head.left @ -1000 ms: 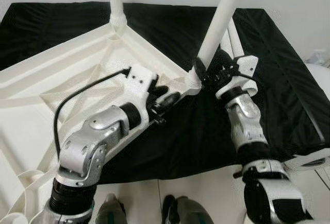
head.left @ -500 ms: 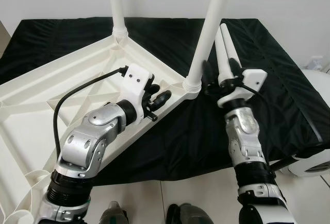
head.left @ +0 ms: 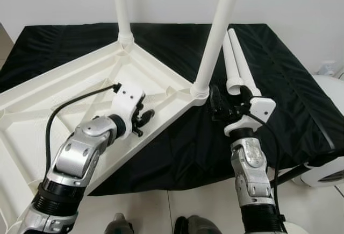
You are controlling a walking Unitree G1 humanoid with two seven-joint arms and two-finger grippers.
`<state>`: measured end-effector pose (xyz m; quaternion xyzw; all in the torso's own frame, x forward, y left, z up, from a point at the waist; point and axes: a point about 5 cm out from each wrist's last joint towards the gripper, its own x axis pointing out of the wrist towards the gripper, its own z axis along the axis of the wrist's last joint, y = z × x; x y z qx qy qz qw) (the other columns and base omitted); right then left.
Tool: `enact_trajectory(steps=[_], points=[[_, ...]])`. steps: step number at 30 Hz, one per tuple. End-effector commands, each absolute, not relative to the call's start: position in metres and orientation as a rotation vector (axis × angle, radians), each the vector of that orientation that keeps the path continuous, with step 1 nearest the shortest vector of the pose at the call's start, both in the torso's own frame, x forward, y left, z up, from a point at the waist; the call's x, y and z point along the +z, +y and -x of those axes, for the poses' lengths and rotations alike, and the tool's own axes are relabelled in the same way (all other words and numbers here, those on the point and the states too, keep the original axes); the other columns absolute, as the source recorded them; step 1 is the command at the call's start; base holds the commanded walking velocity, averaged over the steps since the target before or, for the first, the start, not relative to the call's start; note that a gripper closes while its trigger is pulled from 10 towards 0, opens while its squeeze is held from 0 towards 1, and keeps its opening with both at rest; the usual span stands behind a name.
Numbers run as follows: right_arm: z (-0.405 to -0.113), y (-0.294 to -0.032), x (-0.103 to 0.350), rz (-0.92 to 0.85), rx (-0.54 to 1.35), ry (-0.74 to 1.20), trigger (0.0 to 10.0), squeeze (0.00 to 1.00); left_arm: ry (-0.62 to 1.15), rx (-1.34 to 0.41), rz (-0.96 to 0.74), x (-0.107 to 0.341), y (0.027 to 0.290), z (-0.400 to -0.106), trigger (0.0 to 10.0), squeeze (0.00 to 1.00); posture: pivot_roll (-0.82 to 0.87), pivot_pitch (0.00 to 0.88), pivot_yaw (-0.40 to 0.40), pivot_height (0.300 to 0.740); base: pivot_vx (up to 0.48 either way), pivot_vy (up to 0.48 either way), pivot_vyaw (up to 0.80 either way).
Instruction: Building children table
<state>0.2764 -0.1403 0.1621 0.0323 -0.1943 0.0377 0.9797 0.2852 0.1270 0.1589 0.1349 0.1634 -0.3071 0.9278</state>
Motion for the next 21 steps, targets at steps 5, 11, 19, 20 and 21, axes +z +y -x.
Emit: enact_trajectory(steps=[5,11,19,20,21], points=[[-0.271,-0.139,0.160,-0.055,0.064,-0.359,10.0,0.00,0.369,-0.594,-0.308,0.153,0.135,-0.285,10.0,0.00,0.00,0.034,-0.028,0.740,0.000,0.000,0.00],[-0.270,-0.136,0.163,-0.053,0.070,-0.347,10.0,0.00,0.412,-0.540,-0.377,0.147,0.154,-0.282,10.0,0.00,0.01,0.032,-0.034,0.740,0.000,0.000,0.00],[-0.267,-0.136,0.163,-0.048,0.069,-0.337,10.0,0.00,0.454,-0.565,-0.434,0.144,0.161,-0.275,10.0,0.00,0.01,0.035,-0.034,0.740,0.000,0.000,0.00],[-0.267,-0.136,0.163,-0.048,0.069,-0.337,10.0,0.00,0.454,-0.565,-0.434,0.144,0.161,-0.275,10.0,0.00,0.01,0.035,-0.034,0.740,0.000,0.000,0.00],[-0.266,-0.136,0.163,-0.047,0.068,-0.335,10.0,0.00,0.462,-0.582,-0.454,0.143,0.162,-0.273,10.0,0.00,0.01,0.036,-0.031,0.740,0.000,0.000,0.00]])
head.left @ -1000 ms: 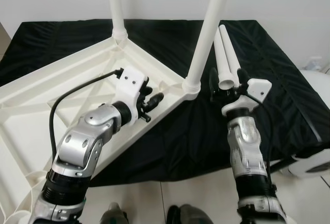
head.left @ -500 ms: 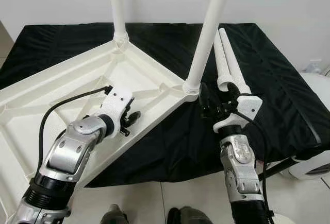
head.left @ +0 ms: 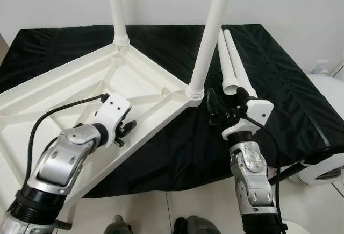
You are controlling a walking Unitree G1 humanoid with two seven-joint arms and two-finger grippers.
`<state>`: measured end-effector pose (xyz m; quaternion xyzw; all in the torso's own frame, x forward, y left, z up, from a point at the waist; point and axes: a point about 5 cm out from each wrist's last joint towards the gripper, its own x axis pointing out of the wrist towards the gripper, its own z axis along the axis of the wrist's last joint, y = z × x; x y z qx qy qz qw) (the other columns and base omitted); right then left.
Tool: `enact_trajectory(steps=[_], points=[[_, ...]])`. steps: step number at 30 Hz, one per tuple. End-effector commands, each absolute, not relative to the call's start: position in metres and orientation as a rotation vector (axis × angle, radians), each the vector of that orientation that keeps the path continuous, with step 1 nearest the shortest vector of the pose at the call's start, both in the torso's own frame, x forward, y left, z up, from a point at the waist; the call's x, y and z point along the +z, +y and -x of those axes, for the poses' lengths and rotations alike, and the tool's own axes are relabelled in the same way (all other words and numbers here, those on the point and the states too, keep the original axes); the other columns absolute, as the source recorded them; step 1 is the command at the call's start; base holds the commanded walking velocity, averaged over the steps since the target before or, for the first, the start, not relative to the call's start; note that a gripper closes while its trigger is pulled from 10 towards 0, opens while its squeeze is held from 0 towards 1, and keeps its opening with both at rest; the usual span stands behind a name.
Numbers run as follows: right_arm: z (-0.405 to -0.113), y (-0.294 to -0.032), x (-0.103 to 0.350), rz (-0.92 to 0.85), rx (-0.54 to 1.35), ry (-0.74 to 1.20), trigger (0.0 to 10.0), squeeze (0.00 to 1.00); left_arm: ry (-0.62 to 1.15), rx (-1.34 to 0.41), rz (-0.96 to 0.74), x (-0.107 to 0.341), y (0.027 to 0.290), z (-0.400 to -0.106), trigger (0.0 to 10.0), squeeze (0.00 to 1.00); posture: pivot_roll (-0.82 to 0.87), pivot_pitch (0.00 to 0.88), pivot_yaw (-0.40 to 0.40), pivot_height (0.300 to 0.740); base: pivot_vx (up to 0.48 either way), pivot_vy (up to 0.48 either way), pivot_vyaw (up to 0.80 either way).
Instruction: Building children table
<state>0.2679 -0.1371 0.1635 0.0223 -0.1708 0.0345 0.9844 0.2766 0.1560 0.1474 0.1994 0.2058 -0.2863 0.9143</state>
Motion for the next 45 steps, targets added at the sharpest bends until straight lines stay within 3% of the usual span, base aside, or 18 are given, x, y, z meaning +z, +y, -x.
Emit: enact_trajectory(steps=[1,14,15,17,18,19,31,32,34,35,39,43,45], points=[[-0.266,-0.136,0.163,-0.047,0.068,-0.335,10.0,0.00,0.462,-0.582,-0.454,0.143,0.162,-0.273,10.0,0.00,0.01,0.036,-0.031,0.740,0.000,0.000,0.00],[-0.264,-0.137,0.162,-0.048,0.053,-0.321,10.0,0.00,0.535,-0.647,-0.521,0.137,0.167,-0.264,10.0,0.00,0.01,0.033,-0.019,0.740,0.000,0.000,0.00],[-0.264,-0.137,0.162,-0.047,0.051,-0.321,10.0,0.00,0.538,-0.652,-0.523,0.137,0.166,-0.264,6.3,0.00,0.01,0.033,-0.019,0.740,0.000,0.000,0.00],[-0.264,-0.137,0.162,-0.047,0.051,-0.321,10.0,0.00,0.538,-0.652,-0.523,0.137,0.166,-0.264,6.3,0.00,0.01,0.033,-0.019,0.740,0.000,0.000,0.00],[-0.264,-0.137,0.162,-0.048,0.050,-0.318,10.0,0.00,0.542,-0.666,-0.525,0.137,0.164,-0.263,4.2,0.00,0.01,0.032,-0.015,0.740,0.000,0.000,0.00],[-0.263,-0.136,0.161,-0.046,0.048,-0.316,10.0,0.00,0.544,-0.687,-0.529,0.136,0.160,-0.263,0.0,0.00,0.00,0.029,-0.013,0.740,0.000,0.000,0.00],[-0.263,-0.138,0.162,-0.040,0.039,-0.318,10.0,0.00,0.500,-0.700,-0.418,0.144,0.135,-0.273,0.0,0.00,-0.01,0.020,-0.005,0.740,0.000,0.000,0.00],[-0.263,-0.137,0.162,-0.039,0.038,-0.318,10.0,0.00,0.494,-0.680,-0.394,0.144,0.130,-0.277,3.8,0.00,-0.01,0.020,-0.005,0.740,0.000,0.000,0.00],[-0.263,-0.137,0.163,-0.039,0.038,-0.319,10.0,0.00,0.488,-0.663,-0.378,0.145,0.127,-0.281,4.0,0.00,-0.01,0.017,-0.004,0.740,0.000,0.000,0.00],[-0.263,-0.136,0.163,-0.038,0.038,-0.319,10.0,0.00,0.482,-0.636,-0.366,0.146,0.123,-0.285,10.0,0.00,-0.01,0.016,-0.003,0.740,0.000,0.000,0.00],[-0.263,-0.136,0.163,-0.037,0.036,-0.322,10.0,0.00,0.460,-0.561,-0.340,0.147,0.117,-0.297,10.0,0.00,-0.02,0.017,-0.002,0.740,0.000,0.000,0.00],[-0.262,-0.134,0.164,-0.041,0.032,-0.324,10.0,0.00,0.419,-0.369,-0.242,0.156,0.113,-0.322,10.0,0.00,-0.01,0.021,-0.002,0.740,0.000,0.000,0.00],[-0.262,-0.134,0.164,-0.041,0.032,-0.324,10.0,0.00,0.419,-0.369,-0.242,0.156,0.113,-0.322,10.0,0.00,-0.01,0.021,-0.002,0.740,0.000,0.000,0.00]])
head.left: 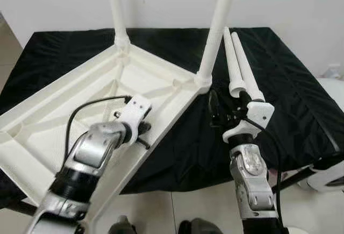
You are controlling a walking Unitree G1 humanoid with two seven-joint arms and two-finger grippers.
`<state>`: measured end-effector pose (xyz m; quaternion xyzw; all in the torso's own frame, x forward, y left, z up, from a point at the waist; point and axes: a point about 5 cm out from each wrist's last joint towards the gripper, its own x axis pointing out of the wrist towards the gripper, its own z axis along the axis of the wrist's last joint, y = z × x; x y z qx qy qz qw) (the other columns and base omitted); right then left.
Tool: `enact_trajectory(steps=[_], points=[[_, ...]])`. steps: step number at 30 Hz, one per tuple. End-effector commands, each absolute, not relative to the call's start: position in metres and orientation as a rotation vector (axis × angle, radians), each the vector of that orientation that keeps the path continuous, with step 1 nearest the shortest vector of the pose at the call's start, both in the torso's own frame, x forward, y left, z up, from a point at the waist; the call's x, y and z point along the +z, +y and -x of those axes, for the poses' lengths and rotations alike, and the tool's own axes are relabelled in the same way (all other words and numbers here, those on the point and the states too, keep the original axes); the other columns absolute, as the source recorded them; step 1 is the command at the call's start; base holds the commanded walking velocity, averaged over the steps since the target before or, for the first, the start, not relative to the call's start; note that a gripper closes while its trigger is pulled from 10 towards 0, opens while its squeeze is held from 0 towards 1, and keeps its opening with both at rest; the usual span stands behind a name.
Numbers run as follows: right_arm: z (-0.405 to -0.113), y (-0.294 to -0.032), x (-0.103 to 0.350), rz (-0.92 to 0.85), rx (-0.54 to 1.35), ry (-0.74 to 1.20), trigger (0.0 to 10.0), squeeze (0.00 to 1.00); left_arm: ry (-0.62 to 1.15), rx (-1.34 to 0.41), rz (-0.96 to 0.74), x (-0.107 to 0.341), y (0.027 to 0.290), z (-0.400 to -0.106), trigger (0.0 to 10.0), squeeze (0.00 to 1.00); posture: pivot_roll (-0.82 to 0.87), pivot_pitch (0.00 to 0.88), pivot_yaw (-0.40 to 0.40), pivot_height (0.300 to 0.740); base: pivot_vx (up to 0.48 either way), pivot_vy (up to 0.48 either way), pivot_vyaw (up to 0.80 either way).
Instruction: Building children table
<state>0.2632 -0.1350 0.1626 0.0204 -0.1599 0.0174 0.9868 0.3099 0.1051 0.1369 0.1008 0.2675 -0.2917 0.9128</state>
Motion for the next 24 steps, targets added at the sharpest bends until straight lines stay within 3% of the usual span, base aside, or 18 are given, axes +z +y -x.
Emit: enact_trajectory(steps=[1,5,6,9,14,16,24], points=[[-0.262,-0.134,0.164,-0.041,0.032,-0.324,10.0,0.00,0.419,-0.369,-0.242,0.156,0.113,-0.322,10.0,0.00,-0.01,0.021,-0.002,0.740,0.000,0.000,0.00],[-0.262,-0.133,0.165,-0.040,0.033,-0.323,10.0,0.00,0.407,-0.313,-0.224,0.159,0.113,-0.330,10.0,0.00,-0.02,0.024,-0.003,0.740,0.000,0.000,0.00],[-0.263,-0.133,0.165,-0.040,0.031,-0.324,10.0,0.00,0.390,-0.207,-0.206,0.164,0.115,-0.342,10.0,0.00,-0.02,0.028,-0.004,0.740,0.000,0.000,0.00],[-0.263,-0.133,0.165,-0.038,0.029,-0.324,10.0,0.00,0.374,-0.119,-0.164,0.170,0.116,-0.352,10.0,0.00,-0.02,0.029,-0.003,0.740,0.000,0.000,0.00],[-0.263,-0.132,0.166,-0.038,0.028,-0.324,10.0,0.00,0.344,-0.068,-0.131,0.178,0.111,-0.361,10.0,0.00,-0.02,0.030,-0.006,0.740,0.000,0.000,0.00],[-0.263,-0.130,0.166,-0.036,0.032,-0.325,10.0,0.00,0.252,-0.037,-0.148,0.196,0.095,-0.371,10.0,0.00,-0.02,0.030,-0.007,0.740,0.000,0.000,0.00],[-0.263,-0.126,0.167,-0.034,0.041,-0.328,10.0,0.00,0.148,-0.083,-0.147,0.218,0.066,-0.377,10.0,0.00,-0.02,0.032,-0.007,0.740,0.000,0.000,0.00]])
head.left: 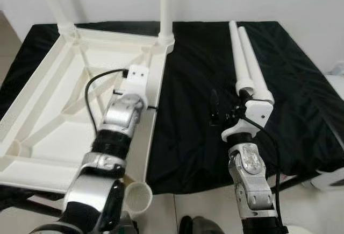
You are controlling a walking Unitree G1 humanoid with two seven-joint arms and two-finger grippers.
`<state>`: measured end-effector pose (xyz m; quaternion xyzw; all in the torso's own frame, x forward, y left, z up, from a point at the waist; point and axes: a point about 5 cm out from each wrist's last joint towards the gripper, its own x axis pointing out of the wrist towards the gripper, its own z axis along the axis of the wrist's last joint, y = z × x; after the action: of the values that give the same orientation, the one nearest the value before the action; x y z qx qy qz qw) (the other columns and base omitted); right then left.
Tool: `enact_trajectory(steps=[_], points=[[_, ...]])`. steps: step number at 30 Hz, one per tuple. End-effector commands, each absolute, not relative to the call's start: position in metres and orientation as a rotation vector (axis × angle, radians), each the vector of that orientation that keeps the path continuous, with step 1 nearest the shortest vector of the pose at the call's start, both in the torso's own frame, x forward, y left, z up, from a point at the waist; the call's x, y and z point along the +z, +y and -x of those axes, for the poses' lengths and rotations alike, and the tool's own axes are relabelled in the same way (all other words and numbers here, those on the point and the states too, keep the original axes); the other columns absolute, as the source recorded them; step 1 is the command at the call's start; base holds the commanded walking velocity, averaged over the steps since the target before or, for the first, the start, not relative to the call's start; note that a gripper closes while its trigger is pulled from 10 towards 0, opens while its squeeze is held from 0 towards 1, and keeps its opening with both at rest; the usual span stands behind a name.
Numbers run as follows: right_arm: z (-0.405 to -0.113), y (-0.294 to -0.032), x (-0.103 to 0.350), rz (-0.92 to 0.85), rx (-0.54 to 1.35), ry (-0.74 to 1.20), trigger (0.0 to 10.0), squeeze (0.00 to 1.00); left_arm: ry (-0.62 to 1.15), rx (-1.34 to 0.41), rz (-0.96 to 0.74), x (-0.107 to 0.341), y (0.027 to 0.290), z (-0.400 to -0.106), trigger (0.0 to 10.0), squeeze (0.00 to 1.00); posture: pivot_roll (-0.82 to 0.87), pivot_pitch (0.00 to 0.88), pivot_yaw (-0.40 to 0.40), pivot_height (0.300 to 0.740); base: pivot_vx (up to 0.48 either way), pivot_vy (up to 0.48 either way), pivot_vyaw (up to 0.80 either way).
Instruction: Building children table
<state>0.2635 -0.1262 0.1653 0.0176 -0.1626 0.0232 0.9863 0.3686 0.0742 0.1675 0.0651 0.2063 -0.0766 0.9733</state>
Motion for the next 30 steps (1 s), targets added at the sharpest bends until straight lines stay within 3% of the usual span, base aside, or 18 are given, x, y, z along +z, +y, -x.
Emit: enact_trajectory(steps=[1,6,7,14,15,26,30], points=[[-0.263,-0.126,0.167,-0.034,0.041,-0.328,10.0,0.00,0.135,-0.100,-0.140,0.221,0.062,-0.376,10.0,0.00,-0.02,0.032,-0.007,0.740,0.000,0.000,0.00],[-0.264,-0.126,0.166,-0.033,0.041,-0.327,10.0,0.00,0.091,-0.164,-0.142,0.223,0.048,-0.374,10.0,0.00,-0.01,0.032,-0.006,0.740,0.000,0.000,0.00],[-0.264,-0.125,0.166,-0.034,0.041,-0.327,10.0,0.00,0.092,-0.211,-0.131,0.221,0.043,-0.371,10.0,1.00,-0.01,0.032,-0.006,0.740,0.000,0.000,0.00],[-0.265,-0.122,0.166,-0.037,0.044,-0.327,10.0,0.00,0.123,-0.310,-0.126,0.212,0.033,-0.367,10.0,0.96,0.00,0.030,-0.003,0.740,0.000,0.000,0.00],[-0.265,-0.122,0.166,-0.038,0.045,-0.327,10.0,0.00,0.128,-0.304,-0.135,0.211,0.033,-0.368,10.0,0.00,0.00,0.030,-0.002,0.740,0.000,0.000,0.00],[-0.264,-0.121,0.165,-0.034,0.034,-0.330,10.0,0.00,0.078,-0.311,-0.119,0.217,0.040,-0.367,10.0,0.00,0.00,0.030,0.006,0.740,0.000,0.000,0.00],[-0.269,-0.130,0.165,-0.022,-0.007,-0.330,10.0,0.00,-0.016,-0.344,-0.129,0.221,0.052,-0.358,10.0,0.00,0.01,0.028,0.001,0.740,0.000,0.000,0.00]])
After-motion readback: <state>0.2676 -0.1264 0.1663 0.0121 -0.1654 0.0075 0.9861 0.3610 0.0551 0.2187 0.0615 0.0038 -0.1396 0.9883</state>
